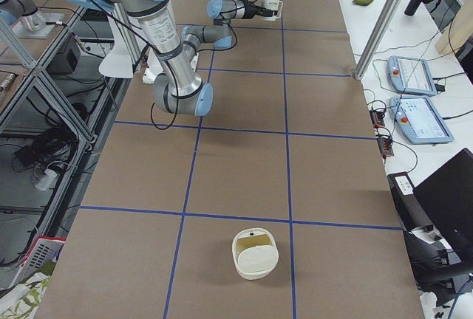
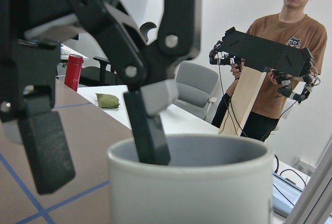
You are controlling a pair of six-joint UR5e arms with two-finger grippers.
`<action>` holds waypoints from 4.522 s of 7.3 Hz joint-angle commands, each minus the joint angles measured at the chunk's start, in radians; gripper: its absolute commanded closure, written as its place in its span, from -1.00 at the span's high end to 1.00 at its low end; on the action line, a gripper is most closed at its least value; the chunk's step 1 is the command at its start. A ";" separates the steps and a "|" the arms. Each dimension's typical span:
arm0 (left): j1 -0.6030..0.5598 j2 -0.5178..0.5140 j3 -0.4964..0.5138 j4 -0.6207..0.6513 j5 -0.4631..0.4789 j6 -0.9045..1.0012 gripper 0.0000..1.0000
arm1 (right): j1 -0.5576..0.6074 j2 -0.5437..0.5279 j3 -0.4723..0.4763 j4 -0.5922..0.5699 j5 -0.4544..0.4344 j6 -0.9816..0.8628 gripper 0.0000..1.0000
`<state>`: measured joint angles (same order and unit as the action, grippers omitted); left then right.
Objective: Left arm hands cup to right arm to dump lemon
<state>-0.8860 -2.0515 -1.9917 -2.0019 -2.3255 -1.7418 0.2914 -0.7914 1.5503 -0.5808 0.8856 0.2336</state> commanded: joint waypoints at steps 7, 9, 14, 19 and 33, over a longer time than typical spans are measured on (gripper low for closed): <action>0.001 -0.007 0.011 0.000 -0.009 0.001 -0.49 | -0.021 -0.003 0.016 0.001 -0.033 -0.004 -1.00; 0.001 -0.012 0.011 0.002 -0.008 0.001 -0.73 | -0.023 -0.005 0.014 0.001 -0.034 -0.004 -1.00; -0.001 -0.009 0.011 0.003 -0.008 -0.002 -1.00 | -0.058 -0.014 0.037 -0.001 -0.125 -0.040 1.00; -0.001 -0.009 0.019 0.003 -0.005 0.001 -1.00 | -0.061 -0.094 0.132 0.001 -0.125 -0.040 1.00; -0.200 0.198 0.159 0.006 -0.008 0.340 -1.00 | 0.104 -0.201 0.198 -0.235 0.031 0.226 0.99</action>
<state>-1.0584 -1.9181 -1.8339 -1.9969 -2.3324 -1.5050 0.3355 -0.9647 1.7486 -0.7612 0.8095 0.3639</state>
